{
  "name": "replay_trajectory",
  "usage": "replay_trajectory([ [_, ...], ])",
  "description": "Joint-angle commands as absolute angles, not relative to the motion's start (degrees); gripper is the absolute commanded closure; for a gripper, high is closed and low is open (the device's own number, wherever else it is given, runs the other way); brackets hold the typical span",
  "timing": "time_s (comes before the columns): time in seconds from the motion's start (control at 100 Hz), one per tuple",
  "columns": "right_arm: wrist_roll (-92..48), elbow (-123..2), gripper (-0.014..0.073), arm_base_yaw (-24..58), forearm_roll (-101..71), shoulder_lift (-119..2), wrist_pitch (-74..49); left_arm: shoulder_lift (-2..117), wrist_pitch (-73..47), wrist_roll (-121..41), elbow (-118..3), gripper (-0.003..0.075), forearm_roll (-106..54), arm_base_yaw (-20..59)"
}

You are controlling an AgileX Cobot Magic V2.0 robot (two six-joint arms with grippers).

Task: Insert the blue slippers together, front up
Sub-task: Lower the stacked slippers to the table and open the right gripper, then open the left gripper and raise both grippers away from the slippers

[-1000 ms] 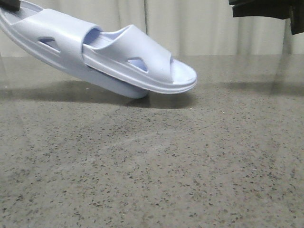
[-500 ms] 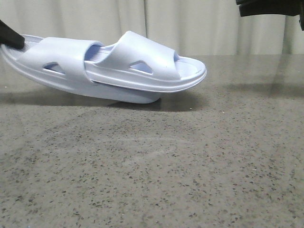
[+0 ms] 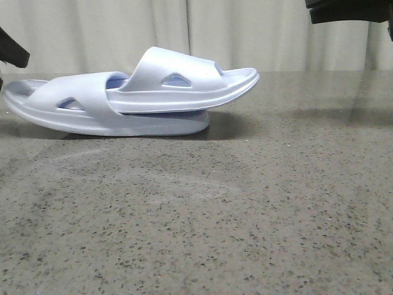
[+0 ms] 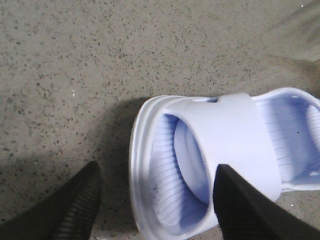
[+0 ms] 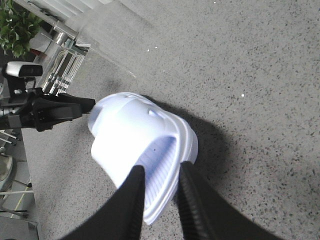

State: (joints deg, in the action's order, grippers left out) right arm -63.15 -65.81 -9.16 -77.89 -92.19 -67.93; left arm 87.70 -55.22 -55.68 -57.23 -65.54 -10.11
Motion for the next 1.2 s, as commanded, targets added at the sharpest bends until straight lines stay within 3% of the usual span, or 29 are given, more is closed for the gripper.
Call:
replay_trajectory([
  [0.0, -63.4, -67.5, 0.0477, -9.6, -81.1, -89.1, -75.1, 84.9, -60.0, -56.0, -60.9, 0.03, -68.5, -11.7],
  [0.09, -63.4, -67.5, 0.0523, -9.6, -81.0, -88.3, -75.1, 83.7, -63.0, -56.0, -63.3, 0.0318, -69.0, -12.8],
  [0.17, -63.4, -67.5, 0.0627, -9.6, -80.4, -87.2, -74.8, 81.6, -63.0, -56.0, -64.9, 0.0377, -69.0, -12.8],
  [0.23, -63.4, -67.5, 0.0696, -9.6, -79.5, -86.5, -73.7, 79.7, -61.7, -57.3, -65.2, 0.0477, -69.2, -12.8],
  [0.33, -63.4, -67.2, 0.0678, -9.3, -78.7, -84.7, -71.3, 75.8, -58.9, -60.1, -65.0, 0.0709, -69.1, -12.8],
  [0.53, -63.5, -61.5, 0.0678, -5.4, -78.7, -78.8, -58.6, 67.1, -44.6, -62.5, -61.5, 0.0705, -68.7, -9.6],
  [0.76, -68.4, -49.0, 0.0678, 7.4, -78.8, -67.6, -32.2, 56.6, -21.8, -63.4, -50.8, 0.0705, -60.6, 2.2],
  [0.96, -70.0, -39.9, 0.0678, 19.3, -78.8, -58.9, -12.6, 49.6, -15.1, -63.8, -41.5, 0.0705, -63.5, 8.4],
  [1.19, -70.0, -27.3, 0.0679, 25.6, -79.2, -48.6, -1.7, 39.6, -11.0, -65.2, -31.0, 0.0705, -67.2, 8.7],
])
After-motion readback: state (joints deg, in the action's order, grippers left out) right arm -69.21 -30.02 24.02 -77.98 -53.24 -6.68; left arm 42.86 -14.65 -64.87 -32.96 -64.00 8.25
